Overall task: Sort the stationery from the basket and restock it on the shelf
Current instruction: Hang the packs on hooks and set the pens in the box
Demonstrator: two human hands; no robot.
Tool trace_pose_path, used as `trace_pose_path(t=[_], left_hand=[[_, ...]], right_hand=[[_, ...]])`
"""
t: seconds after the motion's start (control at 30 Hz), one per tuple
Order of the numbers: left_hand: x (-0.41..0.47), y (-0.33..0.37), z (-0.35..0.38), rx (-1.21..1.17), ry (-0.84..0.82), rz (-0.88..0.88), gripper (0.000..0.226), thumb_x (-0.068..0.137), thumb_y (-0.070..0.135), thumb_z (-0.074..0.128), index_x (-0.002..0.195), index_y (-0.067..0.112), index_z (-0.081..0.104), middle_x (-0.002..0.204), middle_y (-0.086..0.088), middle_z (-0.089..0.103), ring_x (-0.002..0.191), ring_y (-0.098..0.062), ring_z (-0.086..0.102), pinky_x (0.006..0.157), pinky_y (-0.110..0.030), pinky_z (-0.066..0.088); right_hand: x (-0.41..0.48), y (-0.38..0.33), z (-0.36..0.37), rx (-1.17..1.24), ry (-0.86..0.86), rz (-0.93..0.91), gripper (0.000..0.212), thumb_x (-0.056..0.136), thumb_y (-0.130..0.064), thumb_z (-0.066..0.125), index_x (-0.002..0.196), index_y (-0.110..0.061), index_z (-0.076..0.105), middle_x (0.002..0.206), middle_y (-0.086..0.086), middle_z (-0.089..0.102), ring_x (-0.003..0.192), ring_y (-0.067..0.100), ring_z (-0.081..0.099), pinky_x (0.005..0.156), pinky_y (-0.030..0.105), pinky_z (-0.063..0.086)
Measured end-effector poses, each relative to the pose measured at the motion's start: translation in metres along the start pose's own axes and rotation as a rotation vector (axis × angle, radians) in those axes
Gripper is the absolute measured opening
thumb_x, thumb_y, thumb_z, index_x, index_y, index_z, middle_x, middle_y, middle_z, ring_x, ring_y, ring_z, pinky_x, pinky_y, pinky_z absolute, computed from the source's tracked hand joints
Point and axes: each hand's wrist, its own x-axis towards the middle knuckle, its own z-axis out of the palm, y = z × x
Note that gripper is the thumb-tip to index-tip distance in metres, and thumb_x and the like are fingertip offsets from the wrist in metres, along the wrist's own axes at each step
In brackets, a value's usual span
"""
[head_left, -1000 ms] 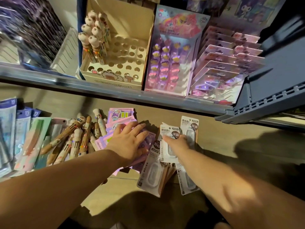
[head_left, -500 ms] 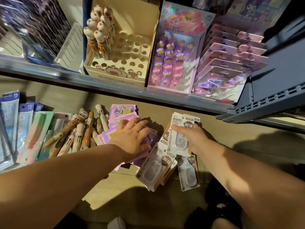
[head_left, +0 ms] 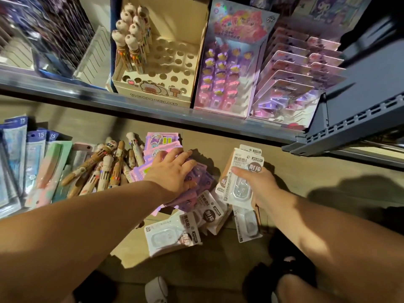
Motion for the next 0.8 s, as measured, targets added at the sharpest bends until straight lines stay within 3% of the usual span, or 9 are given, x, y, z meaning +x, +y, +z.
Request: trace_pose_path(t=[0.2,0.3,0.33,0.43,0.5,0.57,0.67,0.73,0.8], left_hand=[[-0.004,-0.005,0.008,-0.067,0.044,0.035,0.068,0.095,0.065,0.022,0.154,0.03,0.022,0.164,0.004,0.013,0.15,-0.021,0.007,0.119,-0.042,0.004],[-0.001,-0.005,0.003,-0.315,0.171,0.047,0.101,0.077,0.081,-0.002,0.147,0.022,0.04,0.155,-0.002,0.037,0.144,-0.024,0.026,0.118,-0.042,0.013],[-0.001,-0.003,-0.001,-0.441,0.216,0.062,0.101,0.078,0.082,0.002,0.143,0.018,0.045,0.147,-0.005,0.048,0.136,-0.024,0.038,0.115,-0.041,0.023],[-0.006,0.009,-0.018,-0.945,0.187,0.06,0.078,0.08,0.069,0.044,0.137,0.016,0.049,0.117,0.001,0.065,0.1,-0.01,0.059,0.09,-0.027,0.049],[-0.009,0.016,-0.023,-1.257,0.131,0.017,0.083,0.068,0.062,0.068,0.134,0.018,0.045,0.11,0.006,0.066,0.097,-0.008,0.065,0.085,-0.025,0.053],[-0.009,0.015,-0.02,-1.476,0.135,-0.083,0.097,0.051,0.049,0.087,0.132,0.017,0.044,0.113,0.0,0.068,0.103,-0.017,0.068,0.091,-0.037,0.055],[-0.016,0.008,-0.015,-1.616,0.129,-0.139,0.097,0.044,0.034,0.096,0.127,0.017,0.049,0.113,-0.007,0.07,0.105,-0.029,0.068,0.093,-0.052,0.054],[-0.022,0.0,-0.01,-1.633,0.147,-0.198,0.081,0.054,0.019,0.094,0.122,0.017,0.05,0.111,-0.007,0.071,0.103,-0.031,0.068,0.088,-0.054,0.056],[-0.03,-0.011,-0.003,-1.622,0.187,-0.27,0.073,0.062,0.01,0.089,0.122,0.018,0.049,0.111,-0.005,0.07,0.105,-0.029,0.067,0.089,-0.052,0.056]], right_hand=[[-0.008,-0.003,-0.005,0.13,-0.156,0.021,0.039,0.079,-0.012,0.075,0.116,-0.006,0.063,0.105,0.015,0.073,0.091,0.029,0.072,0.078,0.04,0.057],[-0.017,-0.016,0.011,0.219,-0.192,0.013,0.057,0.071,-0.022,0.078,0.123,-0.007,0.059,0.106,0.015,0.072,0.095,0.031,0.071,0.081,0.044,0.056],[-0.022,-0.022,0.018,0.228,-0.208,-0.007,0.06,0.07,-0.025,0.077,0.124,-0.007,0.058,0.107,0.015,0.072,0.095,0.032,0.071,0.082,0.046,0.056],[-0.037,-0.036,0.039,0.245,-0.256,-0.091,0.054,0.077,-0.032,0.072,0.123,-0.007,0.058,0.107,0.017,0.072,0.094,0.035,0.07,0.081,0.05,0.057],[-0.048,-0.042,0.054,0.241,-0.283,-0.145,0.047,0.082,-0.04,0.067,0.119,-0.011,0.058,0.104,0.015,0.073,0.091,0.033,0.071,0.079,0.05,0.058],[-0.055,-0.044,0.067,0.187,-0.28,-0.187,0.034,0.09,-0.048,0.056,0.108,-0.018,0.06,0.097,0.01,0.074,0.085,0.026,0.073,0.075,0.043,0.059],[-0.062,-0.039,0.075,0.014,-0.247,-0.21,0.049,0.096,-0.06,0.035,0.105,-0.022,0.063,0.094,0.003,0.073,0.087,0.02,0.07,0.081,0.037,0.057],[-0.059,-0.026,0.071,-0.113,-0.184,-0.225,0.059,0.095,-0.064,0.026,0.112,-0.019,0.06,0.098,0.001,0.068,0.093,0.018,0.063,0.09,0.037,0.05],[-0.051,-0.004,0.062,-0.279,-0.09,-0.262,0.052,0.098,-0.059,0.029,0.118,-0.018,0.054,0.104,0.001,0.059,0.1,0.019,0.056,0.087,0.035,0.045]])
